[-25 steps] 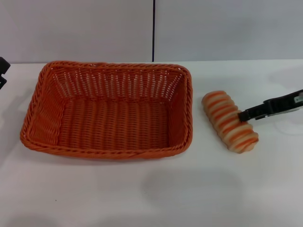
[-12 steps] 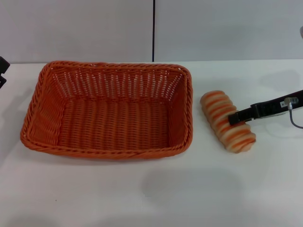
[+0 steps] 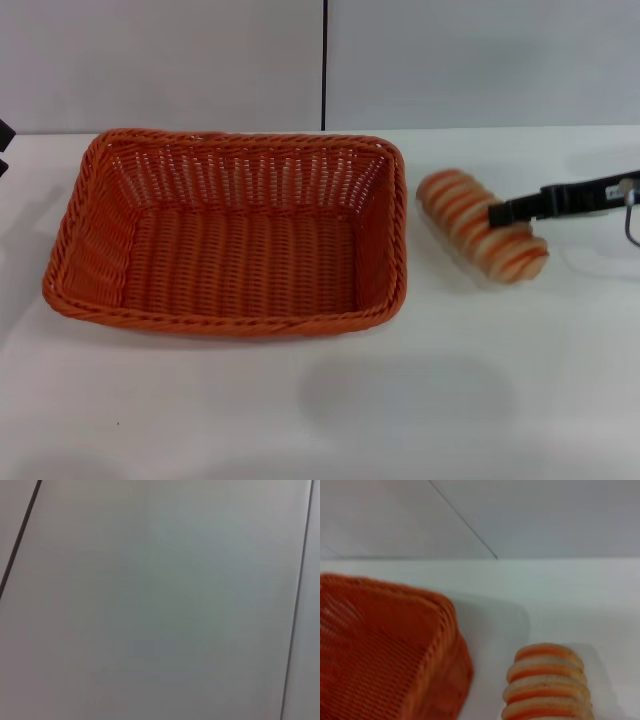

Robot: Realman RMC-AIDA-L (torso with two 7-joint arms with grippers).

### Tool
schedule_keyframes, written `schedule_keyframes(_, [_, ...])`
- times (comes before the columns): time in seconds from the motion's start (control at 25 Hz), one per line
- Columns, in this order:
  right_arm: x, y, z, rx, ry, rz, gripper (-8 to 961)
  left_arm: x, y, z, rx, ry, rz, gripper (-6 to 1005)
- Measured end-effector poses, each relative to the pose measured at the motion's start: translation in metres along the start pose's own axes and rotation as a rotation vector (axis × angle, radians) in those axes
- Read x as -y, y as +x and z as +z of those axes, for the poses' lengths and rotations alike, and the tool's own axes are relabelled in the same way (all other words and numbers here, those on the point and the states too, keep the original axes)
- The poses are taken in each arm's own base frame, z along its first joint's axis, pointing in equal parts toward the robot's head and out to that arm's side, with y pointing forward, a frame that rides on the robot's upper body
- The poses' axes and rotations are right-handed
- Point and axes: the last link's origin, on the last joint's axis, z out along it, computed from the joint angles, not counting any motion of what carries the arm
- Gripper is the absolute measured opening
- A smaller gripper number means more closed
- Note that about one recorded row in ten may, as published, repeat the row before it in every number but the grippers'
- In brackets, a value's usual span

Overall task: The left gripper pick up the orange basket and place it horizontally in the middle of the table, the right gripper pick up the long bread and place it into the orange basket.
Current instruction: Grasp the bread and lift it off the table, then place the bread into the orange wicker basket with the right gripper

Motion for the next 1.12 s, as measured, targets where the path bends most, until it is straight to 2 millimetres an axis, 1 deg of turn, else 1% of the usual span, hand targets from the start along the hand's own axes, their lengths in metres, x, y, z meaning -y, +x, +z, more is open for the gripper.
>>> schedule_keyframes(0.24, [0.003,-0.003,-0.019,0.068,0.007,-0.001,342,0.001,0.0,0.0,-0.004,0.009,-0.001,752])
schedule_keyframes(0.36, [0.002,-0.006,-0.033,0.107,0.022,0.003,329,0.001,0.0,0.0,-0.006,0.008,-0.005,752])
schedule_keyframes(0.44, [-0.001,-0.008,-0.046,0.145,0.049,0.006,320,0.001,0.0,0.0,-0.006,0.008,-0.005,752])
schedule_keyframes(0.56, [-0.011,-0.016,-0.066,0.217,0.072,-0.021,274,0.001,0.001,0.002,-0.009,0.005,0.001,752])
schedule_keyframes(0.6, [-0.018,-0.02,-0.072,0.239,0.055,-0.041,264,0.001,0.002,0.003,-0.01,0.004,0.003,752])
schedule_keyframes(0.64, [-0.032,-0.025,-0.079,0.26,0.008,-0.083,254,0.002,0.002,0.004,-0.011,0.002,0.004,752])
schedule_keyframes(0.68, [-0.032,-0.025,-0.079,0.26,0.008,-0.083,245,0.002,0.003,0.005,-0.012,-0.001,0.007,752])
schedule_keyframes(0.76, [-0.051,-0.03,-0.082,0.264,-0.057,-0.139,225,0.002,0.003,0.006,-0.013,-0.002,0.008,752])
schedule_keyframes(0.88, [-0.077,-0.036,-0.072,0.232,-0.141,-0.222,207,0.002,0.002,0.008,-0.009,-0.001,0.008,752])
schedule_keyframes(1.0, [-0.105,-0.039,-0.052,0.16,-0.216,-0.326,189,0.002,0.001,0.008,-0.005,-0.002,0.006,752])
schedule_keyframes(1.12, [-0.124,-0.042,-0.03,0.092,-0.257,-0.415,163,0.001,0.001,0.008,-0.002,-0.004,0.004,751])
